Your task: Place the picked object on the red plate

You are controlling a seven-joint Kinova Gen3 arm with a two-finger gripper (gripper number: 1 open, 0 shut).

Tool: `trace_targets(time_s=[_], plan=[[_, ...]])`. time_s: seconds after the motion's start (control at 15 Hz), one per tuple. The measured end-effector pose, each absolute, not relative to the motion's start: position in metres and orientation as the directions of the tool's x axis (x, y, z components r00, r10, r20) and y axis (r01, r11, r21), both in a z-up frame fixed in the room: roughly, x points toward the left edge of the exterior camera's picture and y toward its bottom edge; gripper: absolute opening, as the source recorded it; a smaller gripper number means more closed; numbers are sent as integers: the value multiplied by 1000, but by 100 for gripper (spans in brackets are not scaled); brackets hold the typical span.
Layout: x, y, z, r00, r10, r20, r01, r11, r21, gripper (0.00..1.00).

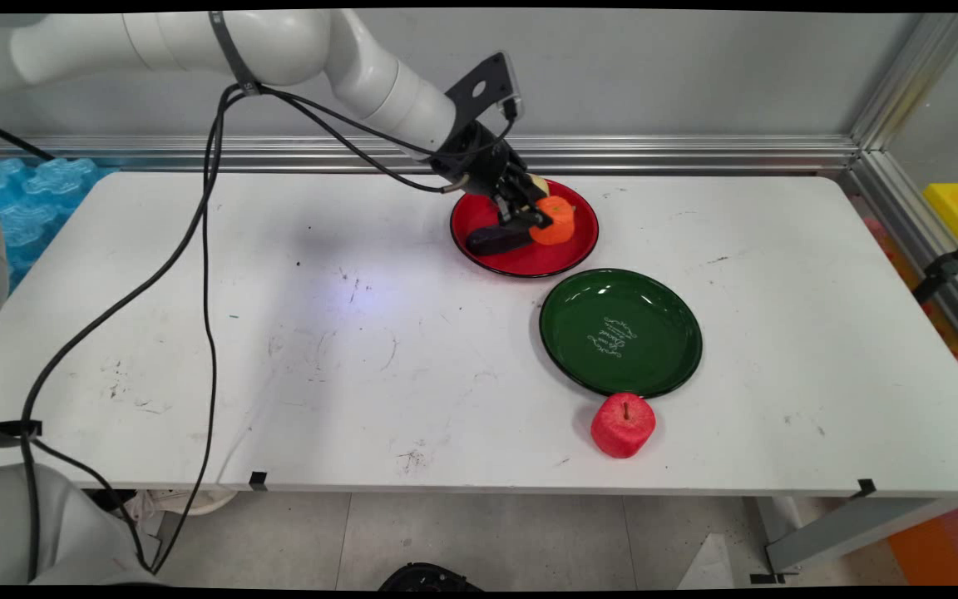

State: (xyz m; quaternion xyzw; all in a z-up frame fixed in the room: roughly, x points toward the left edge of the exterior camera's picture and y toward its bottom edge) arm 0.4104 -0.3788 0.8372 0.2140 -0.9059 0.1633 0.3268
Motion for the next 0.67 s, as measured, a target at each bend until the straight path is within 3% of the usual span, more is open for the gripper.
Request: trace_targets(time_s=[0.67], plan=[[430, -394, 813, -723, -275, 634, -480, 860, -175, 0]])
